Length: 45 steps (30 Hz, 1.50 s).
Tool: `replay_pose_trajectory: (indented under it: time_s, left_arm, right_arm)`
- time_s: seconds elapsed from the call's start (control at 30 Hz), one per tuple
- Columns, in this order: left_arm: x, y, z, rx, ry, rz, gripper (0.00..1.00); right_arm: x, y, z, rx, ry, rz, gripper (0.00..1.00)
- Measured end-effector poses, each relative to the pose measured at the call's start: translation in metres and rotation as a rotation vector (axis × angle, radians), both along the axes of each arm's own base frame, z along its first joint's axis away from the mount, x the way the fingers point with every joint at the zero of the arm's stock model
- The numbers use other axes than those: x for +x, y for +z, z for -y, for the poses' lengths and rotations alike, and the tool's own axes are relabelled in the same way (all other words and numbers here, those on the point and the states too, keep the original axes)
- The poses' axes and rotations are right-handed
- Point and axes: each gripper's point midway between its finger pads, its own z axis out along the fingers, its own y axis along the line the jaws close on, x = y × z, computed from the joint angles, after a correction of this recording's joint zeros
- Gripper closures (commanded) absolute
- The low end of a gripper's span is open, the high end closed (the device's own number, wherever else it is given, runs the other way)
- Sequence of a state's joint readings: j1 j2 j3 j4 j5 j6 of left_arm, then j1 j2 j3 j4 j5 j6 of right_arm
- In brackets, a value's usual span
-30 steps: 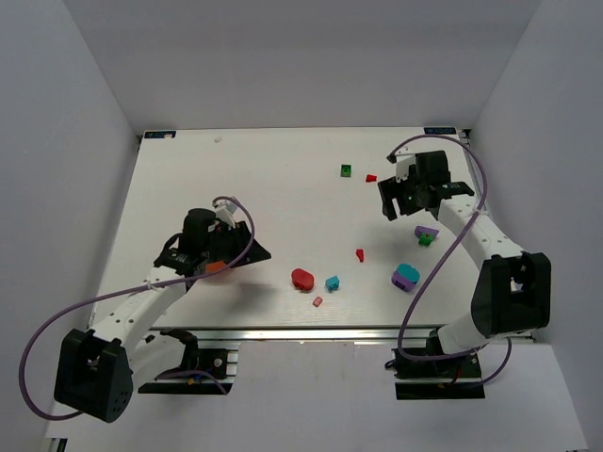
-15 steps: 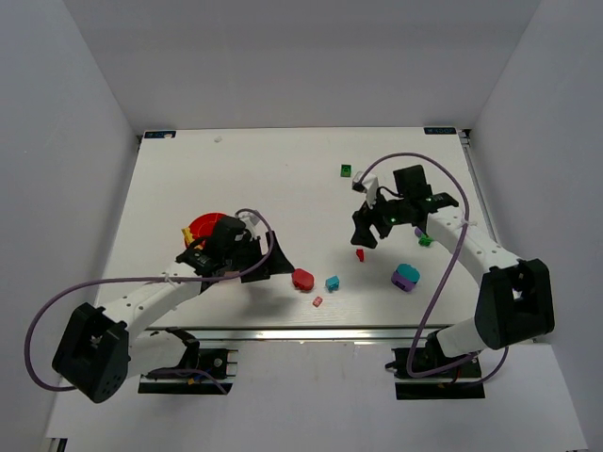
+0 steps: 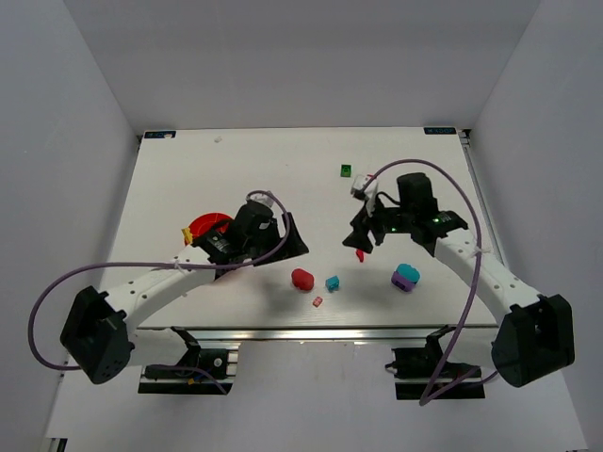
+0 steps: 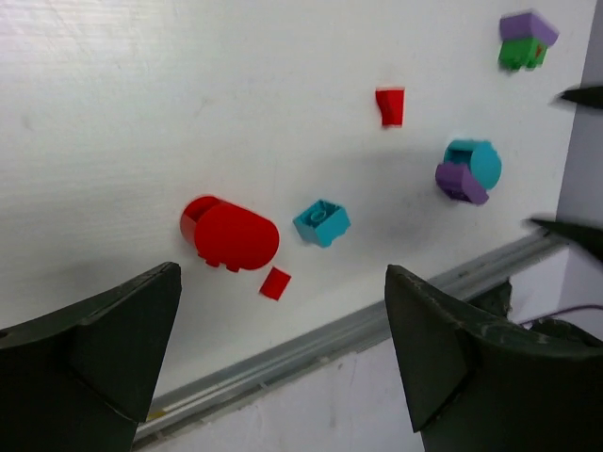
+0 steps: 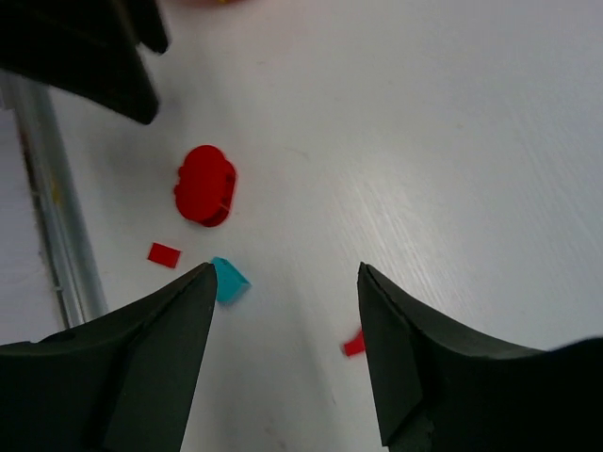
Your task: Sort the legos into containers by color
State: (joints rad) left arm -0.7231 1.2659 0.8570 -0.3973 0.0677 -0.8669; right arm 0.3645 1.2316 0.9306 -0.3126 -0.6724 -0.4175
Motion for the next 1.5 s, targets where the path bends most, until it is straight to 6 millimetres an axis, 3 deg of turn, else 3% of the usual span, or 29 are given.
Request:
replay_pose_trajectory:
  time_s: [0.1,0.27,0.33,0.4,0.63,0.73,0.93,1.1,1.2,1.3,1.4,1.43,1.5]
  left_arm:
    - [0.011,0.037,-0.011,0.042,0.028,0.145,0.02]
    - [0.012,0.139,-0.055,-0.003,0.116,0.478,0.02]
    - [0.005,0.164,-0.077,-0.017,0.157,0.566,0.02]
    - [-0.001,0.175,-0.094,-0.005,0.192,0.607,0.02]
    - [-0.011,0.145,-0.126,0.139,0.257,0.517,0.17]
    - [-0.02,0.148,-0.135,0.11,0.289,0.512,0.21]
    - [-0.037,0.159,-0.147,0.007,0.349,0.503,0.25]
    - [-0.04,0.139,-0.147,0.024,0.356,0.449,0.26]
    - [-0.042,0.128,-0.148,0.03,0.362,0.424,0.29]
    - [-0.045,0.121,-0.148,0.012,0.366,0.409,0.37]
    - [-0.048,0.111,-0.144,-0.002,0.355,0.384,0.49]
    - [-0.048,0.107,-0.141,-0.005,0.347,0.372,0.59]
    - [-0.048,0.099,-0.136,-0.014,0.336,0.35,0.69]
  right_arm:
    - [-0.022,-0.012,-0.028,-0.035,0.116,0.003,0.24]
    - [-0.038,-0.051,-0.061,-0.166,0.182,-0.066,0.24]
    - [-0.036,-0.063,-0.074,-0.225,0.176,-0.075,0.23]
    - [-0.033,-0.069,-0.084,-0.27,0.165,-0.066,0.22]
    - [-0.046,-0.086,-0.122,-0.368,0.196,-0.051,0.15]
    - [-0.056,-0.099,-0.132,-0.407,0.216,-0.065,0.14]
    - [-0.07,-0.127,-0.131,-0.497,0.218,-0.106,0.15]
    - [-0.069,-0.141,-0.127,-0.543,0.19,-0.12,0.22]
    - [-0.068,-0.149,-0.124,-0.575,0.171,-0.117,0.31]
    - [-0.07,-0.158,-0.122,-0.606,0.163,-0.12,0.59]
    - [-0.07,-0.158,-0.122,-0.605,0.158,-0.125,0.77]
    - [-0.07,-0.159,-0.122,-0.605,0.162,-0.124,0.92]
    - [-0.071,-0.158,-0.122,-0.605,0.173,-0.123,1.0]
